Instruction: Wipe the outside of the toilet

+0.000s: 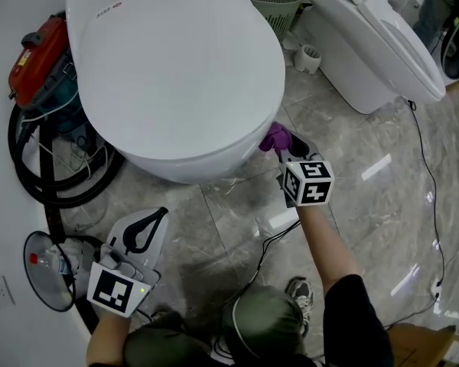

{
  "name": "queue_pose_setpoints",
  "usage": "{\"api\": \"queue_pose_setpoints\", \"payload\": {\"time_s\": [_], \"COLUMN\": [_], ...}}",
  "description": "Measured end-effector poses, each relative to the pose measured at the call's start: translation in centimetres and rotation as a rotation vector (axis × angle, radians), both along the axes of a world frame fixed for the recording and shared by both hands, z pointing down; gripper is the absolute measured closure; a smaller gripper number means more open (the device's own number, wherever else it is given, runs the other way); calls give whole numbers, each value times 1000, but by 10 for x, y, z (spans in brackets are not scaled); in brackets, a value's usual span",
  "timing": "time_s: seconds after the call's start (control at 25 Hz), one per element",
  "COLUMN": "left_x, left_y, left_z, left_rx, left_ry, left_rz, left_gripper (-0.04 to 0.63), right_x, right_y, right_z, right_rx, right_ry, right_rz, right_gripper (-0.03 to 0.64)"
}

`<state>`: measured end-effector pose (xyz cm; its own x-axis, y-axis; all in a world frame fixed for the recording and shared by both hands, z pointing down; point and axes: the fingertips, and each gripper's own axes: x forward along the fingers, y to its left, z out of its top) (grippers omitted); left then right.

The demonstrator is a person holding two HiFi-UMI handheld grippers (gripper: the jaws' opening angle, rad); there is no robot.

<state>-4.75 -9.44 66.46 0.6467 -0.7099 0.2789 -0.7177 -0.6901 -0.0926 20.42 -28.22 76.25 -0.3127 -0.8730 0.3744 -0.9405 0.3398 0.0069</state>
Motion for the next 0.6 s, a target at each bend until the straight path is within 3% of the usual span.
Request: {"api": "queue_pose_setpoints", "payload": {"time_s": [0.36,0.6], "left_x": [-1,-5], "left_y": [0,0], "left_z": [1,1], "left_rx": [-6,-11], "left_ry": [21,28], "left_rz": [-5,-15], "left_gripper": [592,592], "right_x": [1,-34], "right_y": [37,94], "right_z": [6,17], "right_rx": [-2,-1], "right_ry": [-5,-25], "right_rz": [-7,-100], "right_gripper": [577,577]}}
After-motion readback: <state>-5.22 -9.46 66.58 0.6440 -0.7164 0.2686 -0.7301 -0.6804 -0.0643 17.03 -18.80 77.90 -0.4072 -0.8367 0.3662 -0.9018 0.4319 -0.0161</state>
